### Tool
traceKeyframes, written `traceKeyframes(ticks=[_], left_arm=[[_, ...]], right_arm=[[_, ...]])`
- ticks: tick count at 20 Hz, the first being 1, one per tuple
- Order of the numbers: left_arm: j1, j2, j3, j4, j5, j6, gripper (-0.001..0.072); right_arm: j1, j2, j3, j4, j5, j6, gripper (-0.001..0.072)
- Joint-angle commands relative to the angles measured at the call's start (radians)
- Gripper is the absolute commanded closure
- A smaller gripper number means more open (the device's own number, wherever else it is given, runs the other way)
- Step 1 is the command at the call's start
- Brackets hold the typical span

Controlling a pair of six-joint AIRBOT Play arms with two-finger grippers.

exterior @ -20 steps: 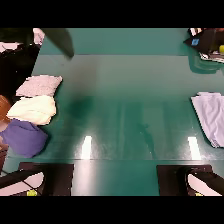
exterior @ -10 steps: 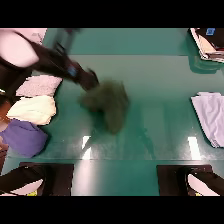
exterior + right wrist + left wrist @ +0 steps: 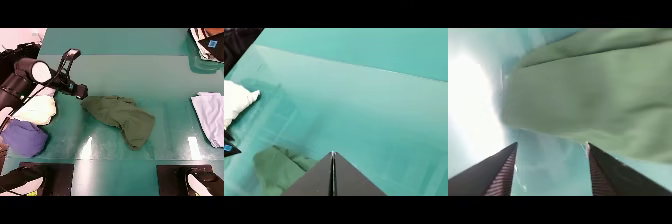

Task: Fold the shirts.

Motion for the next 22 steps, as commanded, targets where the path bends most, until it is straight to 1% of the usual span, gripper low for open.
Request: traceKeyframes(ticks=[1, 3, 4, 5, 8, 9, 10, 11, 12, 15, 17, 18, 19, 20, 22], left_arm=[[0.090, -0.078, -0.111, -0.085, 0.119, 0.018, 0.0206], [0.099, -0.150, -0.112, -0.103, 0.148, 0.081, 0.0205], [0.098, -0.177, -0.112, -0.112, 0.171, 0.098, 0.0206], [0.098, -0.203, -0.112, -0.153, 0.196, 0.114, 0.0206], [0.098, -0.263, -0.112, -0.277, 0.233, 0.206, 0.0208], [0.098, -0.263, -0.109, -0.282, 0.241, 0.206, 0.0209], [0.099, -0.262, -0.095, -0.280, 0.238, 0.206, 0.0270], [0.101, -0.257, -0.073, -0.263, 0.230, 0.209, 0.0570], [0.104, -0.250, -0.050, -0.243, 0.219, 0.209, 0.0673], [0.116, -0.209, 0.049, -0.179, 0.162, 0.208, 0.0680], [0.122, -0.177, 0.099, -0.153, 0.157, 0.208, 0.0680], [0.122, -0.164, 0.113, -0.146, 0.158, 0.209, 0.0681], [0.122, -0.155, 0.121, -0.146, 0.160, 0.208, 0.0680], [0.122, -0.153, 0.125, -0.146, 0.162, 0.208, 0.0680], [0.122, -0.155, 0.125, -0.146, 0.161, 0.207, 0.0680]], right_arm=[[0.001, 0.023, -0.066, 0.001, -0.032, 0.001, 0.0692], [0.001, 0.005, -0.067, 0.002, -0.008, 0.002, 0.0692], [0.001, -0.005, -0.067, 0.003, 0.006, 0.002, 0.0692], [0.001, -0.018, -0.067, 0.005, 0.020, 0.002, 0.0692], [0.001, -0.050, -0.067, 0.002, 0.062, 0.003, 0.0692], [0.001, -0.059, -0.067, 0.000, 0.066, 0.021, 0.0692], [-0.005, -0.068, -0.067, -0.003, 0.075, 0.024, 0.0692], [-0.024, -0.077, -0.067, -0.002, 0.100, 0.029, 0.0692], [-0.048, -0.087, -0.068, -0.005, 0.142, 0.046, 0.0692], [-0.141, -0.115, -0.100, -0.120, 0.333, 0.124, 0.0692], [-0.203, -0.115, -0.218, -0.181, 0.362, 0.137, 0.0680], [-0.225, -0.115, -0.295, -0.172, 0.353, 0.137, 0.0496], [-0.237, -0.116, -0.391, -0.146, 0.330, 0.137, 0.0204], [-0.235, -0.127, -0.491, -0.095, 0.289, 0.135, 0.0168], [-0.185, -0.173, -0.660, 0.016, 0.187, 0.105, 0.0170]])
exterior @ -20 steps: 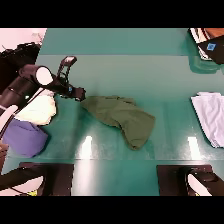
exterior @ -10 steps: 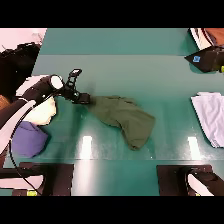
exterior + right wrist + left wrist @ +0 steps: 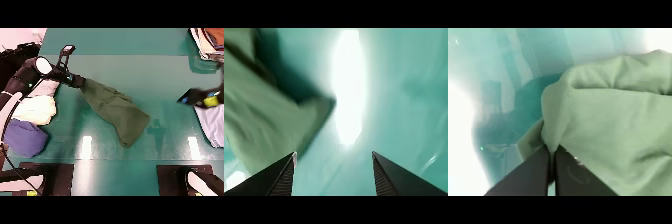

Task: Fold the shirts.

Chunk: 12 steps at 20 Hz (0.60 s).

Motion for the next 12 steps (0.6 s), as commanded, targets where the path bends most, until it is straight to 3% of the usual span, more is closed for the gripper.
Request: traceKeyframes(ticks=[1, 5, 8, 9, 10, 11, 12], left_arm=[[0.002, 0.011, 0.020, 0.012, -0.003, 0.001, 0.0680], [0.002, 0.011, 0.020, 0.013, -0.008, 0.002, 0.0680], [0.002, 0.011, 0.020, 0.013, -0.037, 0.001, 0.0680], [0.002, 0.012, 0.021, 0.013, -0.048, -0.003, 0.0681], [0.002, 0.014, 0.021, 0.014, -0.062, -0.018, 0.0681], [0.002, 0.024, 0.021, 0.018, -0.069, -0.028, 0.0681], [0.002, 0.046, 0.021, 0.039, -0.065, -0.047, 0.0681]], right_arm=[[0.061, -0.071, -0.279, 0.160, -0.148, -0.050, 0.0172], [0.271, -0.243, -0.350, 0.364, -0.373, -0.142, 0.0196], [0.365, -0.352, -0.262, 0.370, -0.462, -0.157, 0.0402], [0.377, -0.377, -0.231, 0.360, -0.473, -0.158, 0.0495], [0.384, -0.395, -0.198, 0.320, -0.470, -0.158, 0.0637], [0.389, -0.401, -0.164, 0.272, -0.455, -0.157, 0.0693], [0.388, -0.393, -0.128, 0.226, -0.430, -0.156, 0.0693]])
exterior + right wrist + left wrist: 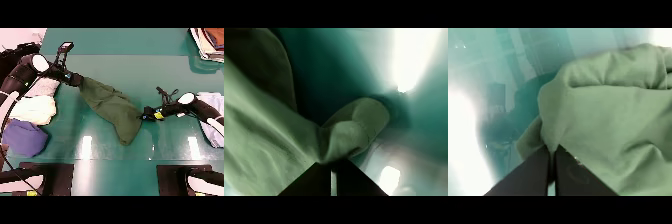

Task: Fold the shirts.

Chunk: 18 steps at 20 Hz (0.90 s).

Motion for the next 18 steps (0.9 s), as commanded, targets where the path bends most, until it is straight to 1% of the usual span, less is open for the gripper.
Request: traceKeyframes(ticks=[1, 3, 6, 11, 13, 15, 18], left_arm=[[0.000, 0.058, 0.001, 0.049, -0.005, -0.056, 0.0682], [0.000, 0.168, 0.004, 0.108, 0.029, -0.080, 0.0681], [0.000, 0.358, 0.092, 0.156, -0.008, -0.080, 0.0681], [0.000, 0.599, 0.307, 0.143, -0.089, -0.081, 0.0681], [0.000, 0.652, 0.364, 0.142, -0.101, -0.088, 0.0681], [0.000, 0.674, 0.385, 0.135, -0.106, -0.116, 0.0681], [0.000, 0.659, 0.363, 0.106, -0.185, -0.118, 0.0682]], right_arm=[[0.029, -0.018, 0.112, -0.116, 0.009, -0.011, 0.0694], [0.006, 0.070, 0.203, -0.196, 0.052, 0.008, 0.0694], [-0.051, 0.256, 0.385, -0.277, 0.103, 0.018, 0.0695], [-0.153, 0.507, 0.634, -0.294, 0.146, 0.051, 0.0695], [-0.191, 0.554, 0.697, -0.293, 0.170, 0.061, 0.0695], [-0.232, 0.572, 0.756, -0.294, 0.204, 0.070, 0.0695], [-0.278, 0.546, 0.817, -0.292, 0.274, 0.093, 0.0695]])
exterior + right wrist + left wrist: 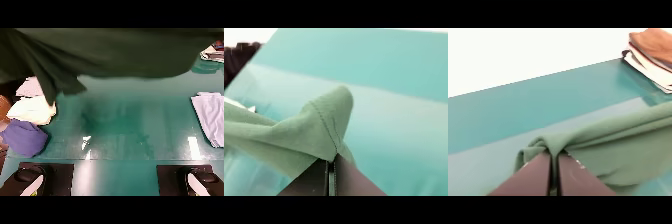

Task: Fold the shirts.

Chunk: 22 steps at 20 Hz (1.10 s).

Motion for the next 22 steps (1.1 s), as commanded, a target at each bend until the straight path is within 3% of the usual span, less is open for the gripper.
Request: traceKeyframes(ticks=[1, 6, 11, 15, 16, 17, 18, 22], left_arm=[[0.001, -0.006, -0.019, -0.012, -0.102, -0.012, 0.0681], [0.001, -0.124, -0.323, -0.080, -0.240, -0.010, 0.0681], [0.001, -0.186, -0.816, -0.160, -0.121, 0.035, 0.0681], [0.001, -0.185, -1.003, -0.213, -0.066, 0.059, 0.0677], [0.001, -0.185, -1.003, -0.229, -0.066, 0.060, 0.0621], [0.001, -0.183, -1.000, -0.251, -0.061, 0.061, 0.0393], [0.001, -0.183, -0.984, -0.265, -0.060, 0.061, 0.0256], [0.002, -0.183, -0.787, -0.153, -0.047, 0.096, 0.0277]], right_arm=[[-0.049, -0.022, 0.079, -0.021, 0.097, 0.047, 0.0695], [0.060, -0.220, -0.064, -0.023, 0.227, 0.113, 0.0695], [0.187, -0.396, -0.340, -0.061, 0.152, 0.110, 0.0695], [0.209, -0.428, -0.397, -0.068, 0.119, 0.110, 0.0695], [0.209, -0.428, -0.393, -0.074, 0.119, 0.110, 0.0695], [0.205, -0.428, -0.384, -0.073, 0.119, 0.110, 0.0695], [0.205, -0.428, -0.373, -0.073, 0.119, 0.110, 0.0695], [0.205, -0.428, -0.326, -0.073, 0.119, 0.110, 0.0694]])
